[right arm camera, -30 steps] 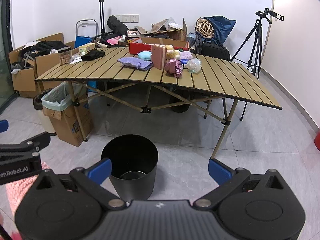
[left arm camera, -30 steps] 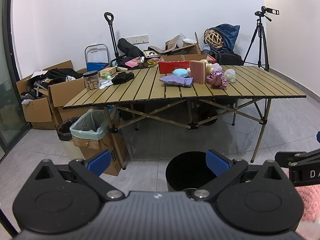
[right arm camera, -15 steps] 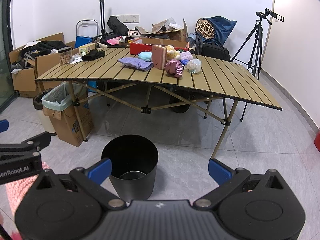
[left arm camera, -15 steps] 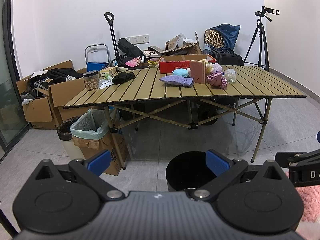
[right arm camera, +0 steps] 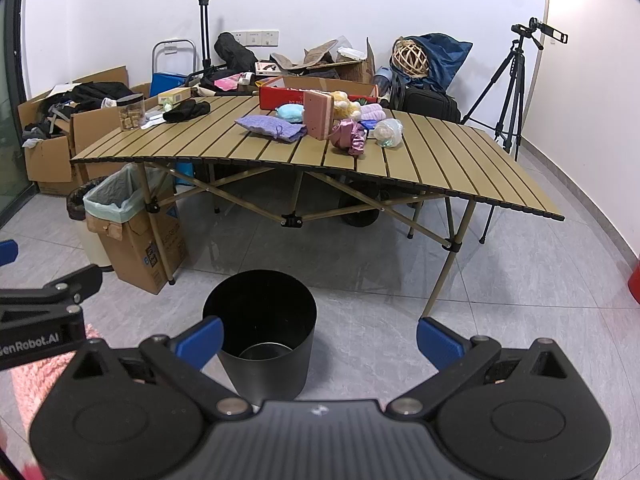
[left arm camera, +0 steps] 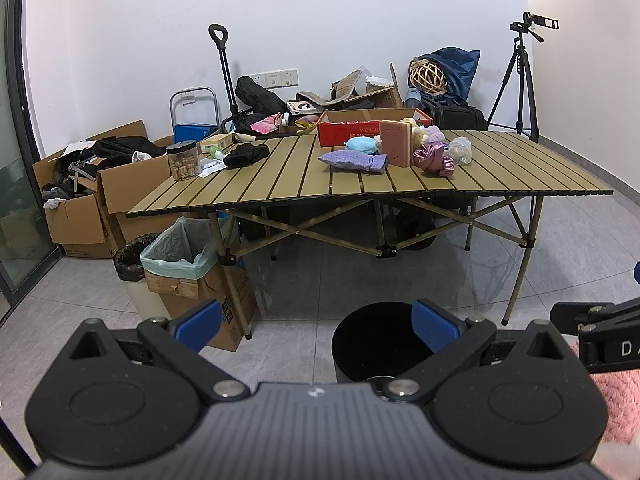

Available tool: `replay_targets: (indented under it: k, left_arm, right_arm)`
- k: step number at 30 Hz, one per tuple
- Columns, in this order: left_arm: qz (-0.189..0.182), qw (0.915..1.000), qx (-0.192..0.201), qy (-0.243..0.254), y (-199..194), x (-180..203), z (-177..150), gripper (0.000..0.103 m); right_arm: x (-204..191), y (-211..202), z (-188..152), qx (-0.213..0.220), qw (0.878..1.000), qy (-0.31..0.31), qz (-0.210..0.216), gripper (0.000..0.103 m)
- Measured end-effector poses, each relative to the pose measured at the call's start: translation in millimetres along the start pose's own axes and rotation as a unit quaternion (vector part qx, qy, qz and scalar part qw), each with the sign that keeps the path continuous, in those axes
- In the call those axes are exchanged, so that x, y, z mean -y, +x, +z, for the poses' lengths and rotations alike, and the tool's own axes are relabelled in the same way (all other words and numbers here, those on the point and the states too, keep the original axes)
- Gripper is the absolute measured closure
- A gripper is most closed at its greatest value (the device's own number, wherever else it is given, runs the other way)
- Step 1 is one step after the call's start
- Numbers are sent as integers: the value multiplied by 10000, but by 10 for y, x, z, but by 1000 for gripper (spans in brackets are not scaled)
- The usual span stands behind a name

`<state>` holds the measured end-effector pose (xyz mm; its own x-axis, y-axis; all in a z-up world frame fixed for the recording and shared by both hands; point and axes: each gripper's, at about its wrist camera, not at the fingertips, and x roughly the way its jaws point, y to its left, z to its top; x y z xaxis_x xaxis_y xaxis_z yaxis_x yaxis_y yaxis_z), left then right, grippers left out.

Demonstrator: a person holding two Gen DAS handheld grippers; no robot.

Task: Organize soft objects

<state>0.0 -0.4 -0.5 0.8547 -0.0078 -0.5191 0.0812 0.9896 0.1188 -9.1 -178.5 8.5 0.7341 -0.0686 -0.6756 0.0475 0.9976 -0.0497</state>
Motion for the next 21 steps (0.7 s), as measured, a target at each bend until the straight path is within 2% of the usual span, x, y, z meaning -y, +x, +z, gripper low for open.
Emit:
replay_targets:
  k: [21]
  left_arm:
    - [-2, 10000, 4, 2, -1, 1, -1, 0]
  right_arm:
    - [5, -54, 17, 18, 10000, -3, 1, 0]
